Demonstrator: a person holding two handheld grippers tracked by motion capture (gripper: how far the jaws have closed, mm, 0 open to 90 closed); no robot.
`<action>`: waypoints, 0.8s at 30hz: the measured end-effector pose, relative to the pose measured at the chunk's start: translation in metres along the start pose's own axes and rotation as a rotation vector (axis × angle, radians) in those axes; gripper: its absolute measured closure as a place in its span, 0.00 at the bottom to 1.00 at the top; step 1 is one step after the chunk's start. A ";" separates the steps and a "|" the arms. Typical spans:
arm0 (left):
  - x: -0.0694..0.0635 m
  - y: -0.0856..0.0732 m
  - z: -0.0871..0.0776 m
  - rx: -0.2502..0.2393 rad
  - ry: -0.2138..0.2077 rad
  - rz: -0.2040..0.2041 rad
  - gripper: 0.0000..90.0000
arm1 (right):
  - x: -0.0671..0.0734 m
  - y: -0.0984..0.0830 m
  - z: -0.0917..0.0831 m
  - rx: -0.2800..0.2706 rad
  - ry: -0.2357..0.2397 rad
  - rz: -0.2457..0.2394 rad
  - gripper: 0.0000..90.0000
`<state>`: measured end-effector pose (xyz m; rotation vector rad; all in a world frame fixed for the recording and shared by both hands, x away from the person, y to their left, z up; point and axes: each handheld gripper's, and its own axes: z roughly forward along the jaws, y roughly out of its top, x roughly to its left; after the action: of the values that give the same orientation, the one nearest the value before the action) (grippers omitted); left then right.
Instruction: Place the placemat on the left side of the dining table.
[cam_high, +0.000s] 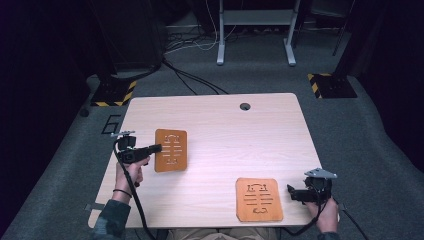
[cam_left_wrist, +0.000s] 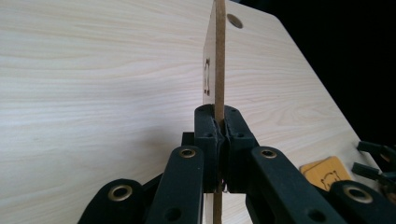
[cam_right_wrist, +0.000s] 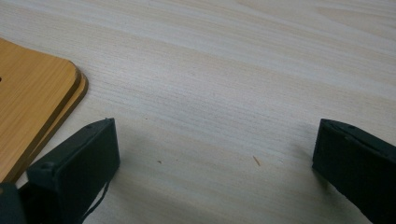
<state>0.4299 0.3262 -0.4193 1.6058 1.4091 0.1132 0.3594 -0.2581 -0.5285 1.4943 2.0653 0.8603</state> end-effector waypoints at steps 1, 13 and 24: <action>0.003 0.001 -0.001 0.006 0.010 -0.007 0.96 | 0.000 0.000 0.000 0.000 0.000 0.000 0.00; 0.019 0.020 0.002 0.050 0.132 0.009 0.92 | 0.000 0.000 0.000 0.000 0.001 0.001 0.00; 0.032 0.032 0.016 0.073 0.189 0.016 0.88 | 0.000 0.000 0.000 0.000 -0.001 0.002 0.00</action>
<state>0.4733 0.3473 -0.4219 1.7023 1.5601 0.2297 0.3594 -0.2583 -0.5286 1.4972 2.0635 0.8599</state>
